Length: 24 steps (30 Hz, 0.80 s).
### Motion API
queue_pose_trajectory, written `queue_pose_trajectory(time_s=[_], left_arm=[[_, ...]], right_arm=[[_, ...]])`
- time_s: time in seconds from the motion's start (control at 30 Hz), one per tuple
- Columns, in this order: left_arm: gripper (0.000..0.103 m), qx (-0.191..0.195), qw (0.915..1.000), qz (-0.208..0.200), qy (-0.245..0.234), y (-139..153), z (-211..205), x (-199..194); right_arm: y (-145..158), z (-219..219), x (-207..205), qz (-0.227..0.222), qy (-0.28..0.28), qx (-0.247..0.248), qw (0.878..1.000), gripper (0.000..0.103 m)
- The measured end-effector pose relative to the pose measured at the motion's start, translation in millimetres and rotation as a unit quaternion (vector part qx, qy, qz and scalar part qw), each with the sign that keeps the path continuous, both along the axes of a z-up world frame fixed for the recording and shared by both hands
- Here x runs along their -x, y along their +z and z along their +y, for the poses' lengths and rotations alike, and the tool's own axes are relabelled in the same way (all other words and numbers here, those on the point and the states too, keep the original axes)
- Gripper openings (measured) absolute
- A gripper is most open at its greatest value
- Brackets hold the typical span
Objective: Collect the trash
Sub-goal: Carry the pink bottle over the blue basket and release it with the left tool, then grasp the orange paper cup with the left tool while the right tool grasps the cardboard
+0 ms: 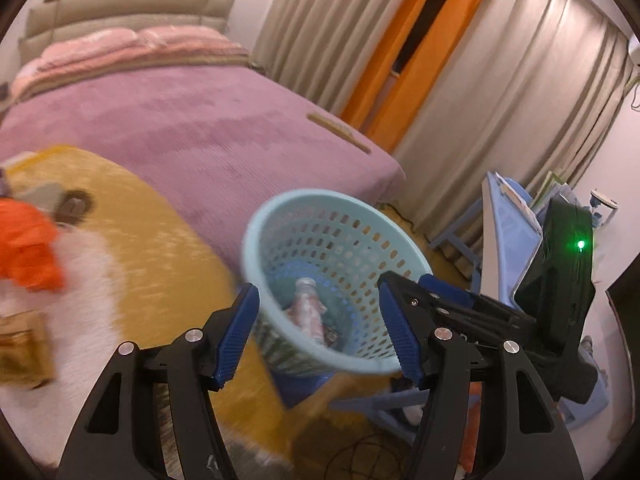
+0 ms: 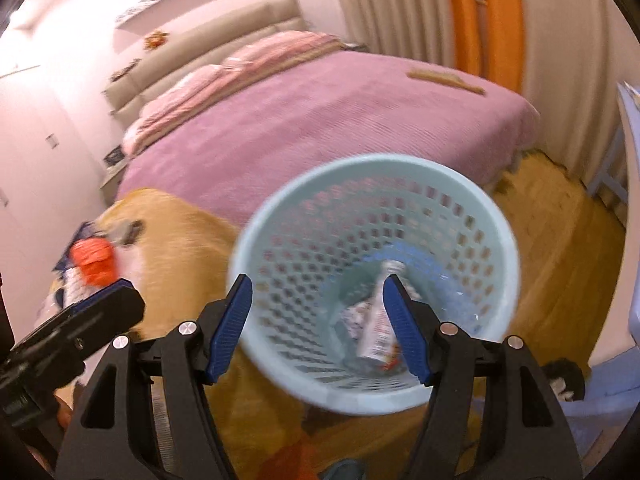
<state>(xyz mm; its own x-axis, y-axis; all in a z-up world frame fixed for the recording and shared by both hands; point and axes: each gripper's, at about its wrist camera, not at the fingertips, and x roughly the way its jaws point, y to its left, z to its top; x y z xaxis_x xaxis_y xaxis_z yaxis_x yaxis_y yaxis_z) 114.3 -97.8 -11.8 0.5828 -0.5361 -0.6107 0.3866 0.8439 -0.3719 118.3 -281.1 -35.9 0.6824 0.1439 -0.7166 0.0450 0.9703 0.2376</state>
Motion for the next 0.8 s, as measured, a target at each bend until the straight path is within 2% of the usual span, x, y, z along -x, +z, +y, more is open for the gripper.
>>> queue_pose_trajectory(time_s=[0.1,0.27,0.43,0.57,0.63,0.8], left_arm=[[0.065,-0.002,0.9995,-0.02,0.023,13.6,27.2,21.9],[0.066,-0.01,0.9965,-0.036,0.075,24.8,72.2,53.3],[0.066,-0.018,0.9884,-0.042,0.145,25.2,132.9,83.1],[0.067,-0.019,0.9757,-0.043,0.214,22.5,199.0,110.3],[0.072,-0.023,0.9687,-0.043,0.243,21.4,227.7,121.1],[0.074,-0.029,0.9449,-0.023,0.325,13.0,309.2,142.9]], right_arm=[[11.0,33.2,9.2,-0.021,0.04,0.001,0.999,0.064],[20.9,87.4,24.2,-0.049,0.098,0.006,0.994,0.064],[21.1,123.5,26.6,-0.049,0.126,0.004,0.991,0.064],[18.3,148.2,24.7,-0.044,0.142,0.006,0.989,0.064],[17.4,159.6,23.3,-0.042,0.152,0.009,0.987,0.064],[14.6,198.2,13.6,-0.039,0.182,0.014,0.982,0.064]])
